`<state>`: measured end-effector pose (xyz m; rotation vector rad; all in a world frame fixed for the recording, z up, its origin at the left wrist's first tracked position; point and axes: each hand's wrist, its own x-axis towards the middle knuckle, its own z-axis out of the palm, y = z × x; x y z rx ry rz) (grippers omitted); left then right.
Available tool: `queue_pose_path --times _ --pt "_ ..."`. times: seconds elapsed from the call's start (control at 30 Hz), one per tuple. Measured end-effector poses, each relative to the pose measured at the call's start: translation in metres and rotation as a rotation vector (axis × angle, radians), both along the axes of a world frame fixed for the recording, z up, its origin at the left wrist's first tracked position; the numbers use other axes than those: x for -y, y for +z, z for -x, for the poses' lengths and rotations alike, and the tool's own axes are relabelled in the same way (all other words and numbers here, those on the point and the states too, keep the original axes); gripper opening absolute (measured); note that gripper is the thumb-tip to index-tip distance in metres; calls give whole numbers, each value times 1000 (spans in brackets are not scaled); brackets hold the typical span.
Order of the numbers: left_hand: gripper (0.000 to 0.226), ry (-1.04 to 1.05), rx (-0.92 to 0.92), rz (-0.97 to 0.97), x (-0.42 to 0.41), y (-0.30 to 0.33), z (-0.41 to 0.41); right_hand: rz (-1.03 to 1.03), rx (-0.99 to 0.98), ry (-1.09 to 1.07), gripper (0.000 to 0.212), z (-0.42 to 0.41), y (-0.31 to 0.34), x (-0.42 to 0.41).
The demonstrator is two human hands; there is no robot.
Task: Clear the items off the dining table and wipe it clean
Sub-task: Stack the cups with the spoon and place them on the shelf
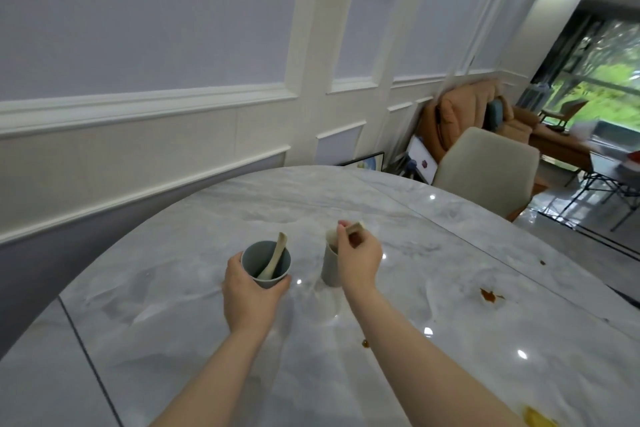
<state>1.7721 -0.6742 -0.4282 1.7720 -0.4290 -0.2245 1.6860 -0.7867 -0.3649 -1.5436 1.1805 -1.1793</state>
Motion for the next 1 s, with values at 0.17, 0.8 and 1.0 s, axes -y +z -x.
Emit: queue_pose_path --times 0.17,0.8,1.0 --pt "82 -40 5 -19 24 6 12 -35 10 -69 18 17 -1 25" --pt "84 -55 36 -78 48 0 20 -21 -477 85 28 34 -43 43" --pt "83 -51 39 -83 41 -2 17 -52 -475 134 16 29 -54 42"
